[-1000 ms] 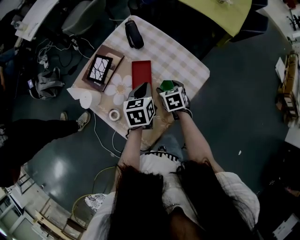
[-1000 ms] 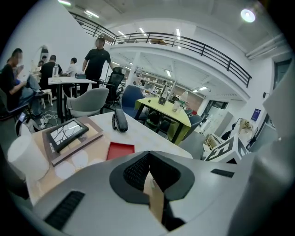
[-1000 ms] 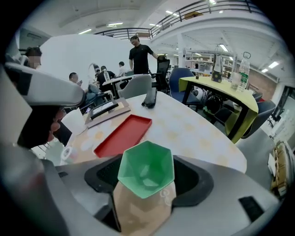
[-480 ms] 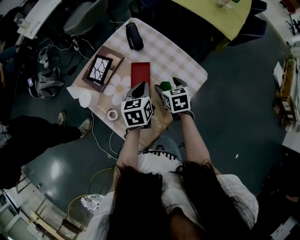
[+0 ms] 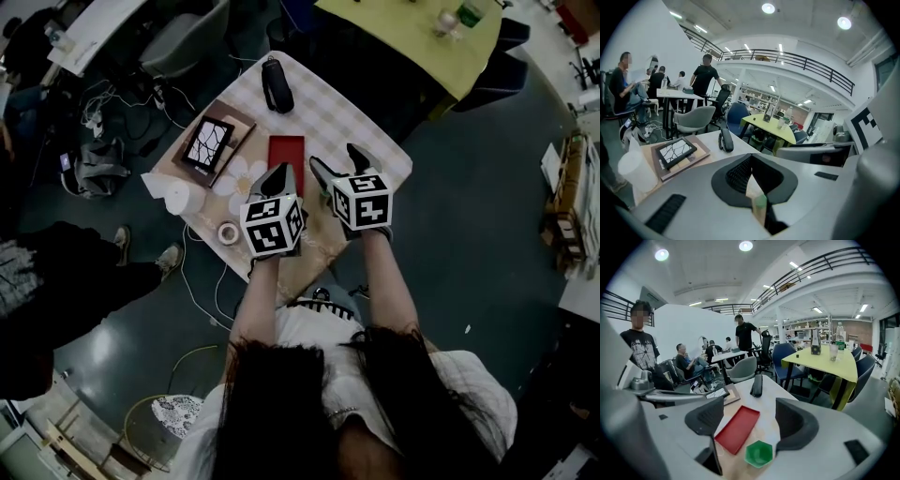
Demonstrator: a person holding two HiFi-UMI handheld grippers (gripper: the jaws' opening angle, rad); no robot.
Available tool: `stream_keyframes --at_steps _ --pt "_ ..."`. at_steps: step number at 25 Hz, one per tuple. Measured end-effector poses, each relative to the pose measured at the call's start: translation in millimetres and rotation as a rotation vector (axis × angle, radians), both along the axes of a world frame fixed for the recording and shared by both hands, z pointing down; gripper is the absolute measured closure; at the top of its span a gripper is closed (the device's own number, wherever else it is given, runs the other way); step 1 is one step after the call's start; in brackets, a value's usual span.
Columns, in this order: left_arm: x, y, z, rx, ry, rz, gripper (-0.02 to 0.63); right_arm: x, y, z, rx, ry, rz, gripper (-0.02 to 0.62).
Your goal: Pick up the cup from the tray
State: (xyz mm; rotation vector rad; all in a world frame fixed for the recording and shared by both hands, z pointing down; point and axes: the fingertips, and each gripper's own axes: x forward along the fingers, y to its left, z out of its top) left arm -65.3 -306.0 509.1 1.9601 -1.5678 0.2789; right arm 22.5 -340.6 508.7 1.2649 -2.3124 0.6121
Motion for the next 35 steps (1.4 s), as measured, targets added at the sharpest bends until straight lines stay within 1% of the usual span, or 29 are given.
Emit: stream_keyframes --at_steps 1,2,4,5,9,11,14,20,28,33,35 --pt "-3 0 -3 0.013 -0.004 -0.011 0.597 -2 1 -1 0.001 0.004 0.000 0.249" --pt "-6 1 -5 0.022 -0.005 -0.021 0.597 -4 2 -2 0.005 0.010 0.003 0.277" --pt "-9 3 -9 0.030 -0.001 -0.032 0.597 -4 5 -6 0.025 0.022 0.022 0.391" --pt "-11 4 -11 0.032 0.001 -0.034 0.597 -5 7 -9 0.034 0.024 0.029 0.429" --pt "-13 7 -14 0.035 0.016 -0.038 0.597 -10 14 -16 0.055 0.027 0.035 0.534" --pt "-11 9 -17 0.041 0.013 -0.027 0.597 -13 17 -20 0.066 0.024 0.032 0.565" --pt "-7 9 -23 0.052 -0.003 -0.007 0.597 -16 20 -26 0.079 0.021 0.030 0.583" --pt "-3 11 -34 0.076 -0.009 0.030 0.597 -15 24 -32 0.098 0.038 0.049 0.584" --pt "-5 19 -39 0.084 -0.012 0.032 0.597 -21 30 -33 0.095 0.051 0.030 0.584" --pt "-8 20 -43 0.096 -0.058 0.040 0.597 -22 31 -39 0.102 0.062 0.022 0.584" --pt "-10 19 -45 0.101 -0.060 0.039 0.597 -21 31 -39 0.105 0.064 0.024 0.584"
